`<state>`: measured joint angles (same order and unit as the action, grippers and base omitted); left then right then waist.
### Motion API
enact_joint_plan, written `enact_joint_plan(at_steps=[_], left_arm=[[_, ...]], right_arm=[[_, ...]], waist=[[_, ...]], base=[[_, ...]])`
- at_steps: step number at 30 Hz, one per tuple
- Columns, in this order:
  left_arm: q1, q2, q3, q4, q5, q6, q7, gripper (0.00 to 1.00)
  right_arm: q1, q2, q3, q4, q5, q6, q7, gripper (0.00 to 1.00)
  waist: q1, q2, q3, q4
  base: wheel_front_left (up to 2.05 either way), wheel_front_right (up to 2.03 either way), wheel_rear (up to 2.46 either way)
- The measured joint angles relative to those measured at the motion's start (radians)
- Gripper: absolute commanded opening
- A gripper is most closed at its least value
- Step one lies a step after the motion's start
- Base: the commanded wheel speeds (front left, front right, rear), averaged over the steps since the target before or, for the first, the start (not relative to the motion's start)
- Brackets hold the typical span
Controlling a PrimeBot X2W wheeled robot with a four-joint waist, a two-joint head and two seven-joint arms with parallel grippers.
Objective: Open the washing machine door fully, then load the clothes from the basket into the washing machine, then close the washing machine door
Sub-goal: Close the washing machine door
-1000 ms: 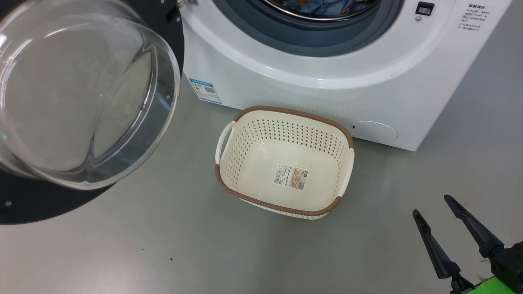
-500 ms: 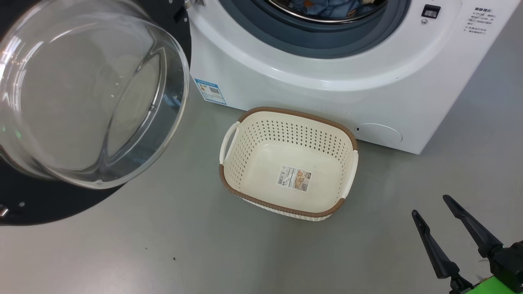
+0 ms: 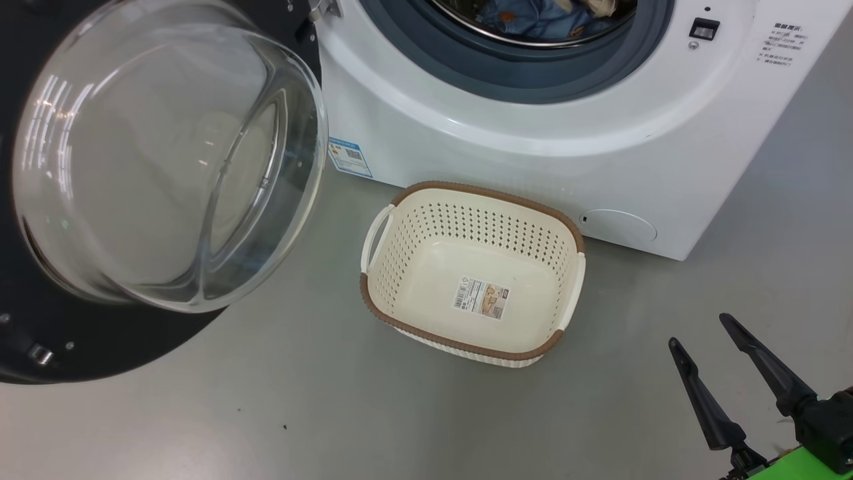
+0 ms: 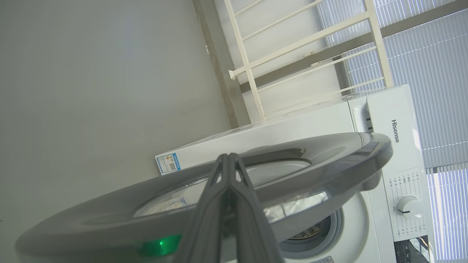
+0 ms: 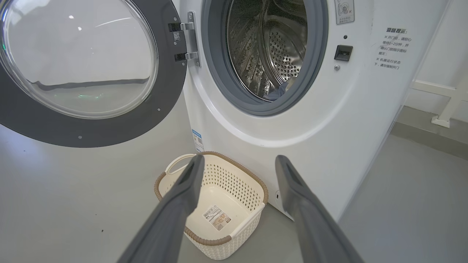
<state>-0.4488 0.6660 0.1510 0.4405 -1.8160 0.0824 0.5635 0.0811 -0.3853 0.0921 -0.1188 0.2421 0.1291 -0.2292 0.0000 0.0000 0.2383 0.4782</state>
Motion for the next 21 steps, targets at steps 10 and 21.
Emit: enact_joint_plan(at_steps=[10, 21], left_arm=[[0.071, -0.008, 0.006, -0.092, -0.036, -0.017, 0.061, 0.0], [0.138, -0.012, -0.012, -0.194, -0.044, -0.018, 0.119, 0.0]], right_arm=[[0.0, 0.015, 0.002, 0.007, 0.0, 0.0, -0.002, 1.0], [0.0, 0.048, 0.004, 0.023, 0.0, 0.0, -0.011, 1.0]], waist=[[0.0, 0.0, -0.018, 0.003], [0.0, 0.0, -0.047, -0.007]], base=[[0.0, 0.0, 0.0], [0.0, 0.0, 0.0]])
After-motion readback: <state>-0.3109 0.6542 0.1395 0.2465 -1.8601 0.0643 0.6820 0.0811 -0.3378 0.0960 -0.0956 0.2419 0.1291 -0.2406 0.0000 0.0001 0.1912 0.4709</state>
